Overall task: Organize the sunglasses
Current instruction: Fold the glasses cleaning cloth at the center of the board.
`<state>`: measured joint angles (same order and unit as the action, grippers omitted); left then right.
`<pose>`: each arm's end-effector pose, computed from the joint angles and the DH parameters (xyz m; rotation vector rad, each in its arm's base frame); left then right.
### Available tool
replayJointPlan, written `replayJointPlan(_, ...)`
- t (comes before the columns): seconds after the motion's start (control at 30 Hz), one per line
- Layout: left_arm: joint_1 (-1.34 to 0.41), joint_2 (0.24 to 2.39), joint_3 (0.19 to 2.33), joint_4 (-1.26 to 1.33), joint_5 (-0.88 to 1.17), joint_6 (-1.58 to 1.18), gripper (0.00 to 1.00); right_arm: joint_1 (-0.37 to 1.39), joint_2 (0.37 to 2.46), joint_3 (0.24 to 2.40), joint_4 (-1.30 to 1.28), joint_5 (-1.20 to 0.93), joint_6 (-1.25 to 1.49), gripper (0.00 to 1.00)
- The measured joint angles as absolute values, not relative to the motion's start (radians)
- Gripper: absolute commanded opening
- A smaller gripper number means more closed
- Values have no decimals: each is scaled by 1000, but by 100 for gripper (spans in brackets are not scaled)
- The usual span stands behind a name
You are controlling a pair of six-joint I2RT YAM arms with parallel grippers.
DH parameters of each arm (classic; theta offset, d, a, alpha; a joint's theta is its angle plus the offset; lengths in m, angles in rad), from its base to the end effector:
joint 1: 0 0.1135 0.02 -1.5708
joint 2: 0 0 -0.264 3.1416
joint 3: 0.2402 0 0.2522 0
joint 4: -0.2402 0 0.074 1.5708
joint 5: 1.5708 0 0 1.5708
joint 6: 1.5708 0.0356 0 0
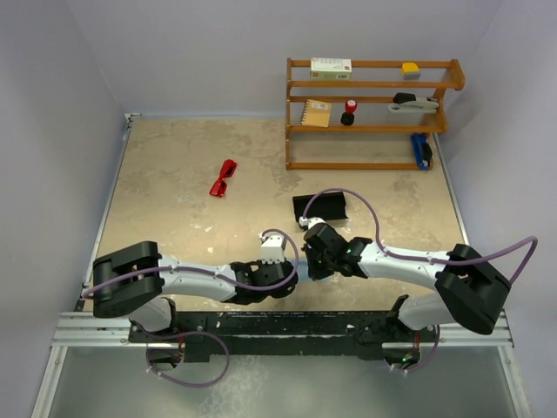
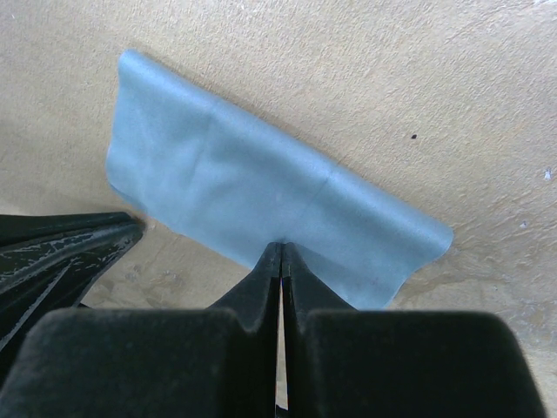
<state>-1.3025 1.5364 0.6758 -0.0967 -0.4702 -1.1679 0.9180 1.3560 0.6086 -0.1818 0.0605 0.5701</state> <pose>0.0890 -0.2628 0.1443 -0.0207 2.4601 -0.5402 0.1534 0.1971 0.1612 -0.4211 2.5464 0.5233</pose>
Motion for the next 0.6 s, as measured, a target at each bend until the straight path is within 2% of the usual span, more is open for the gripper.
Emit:
replayJointPlan(0.2,-1305,1507,674,-165,-467,-1179,0,918,1356,609,-182,61,572,0)
replayJointPlan(0.23,-1305,1500,674,-182,-469,-1182,7,918,1356,609,-182,61,572,0)
replayJointPlan(0.37,-1305,1449,677,-287,-505,-1195,19,918,1356,609,-182,62,574,0)
replayJointPlan(0.5,-1290,1414,701,-336,-530,-1195,27,918,1356,609,-181,64,574,0)
replayJointPlan(0.6,-1264,1413,724,-339,-532,-1194,30,918,1356,609,-176,66,574,0)
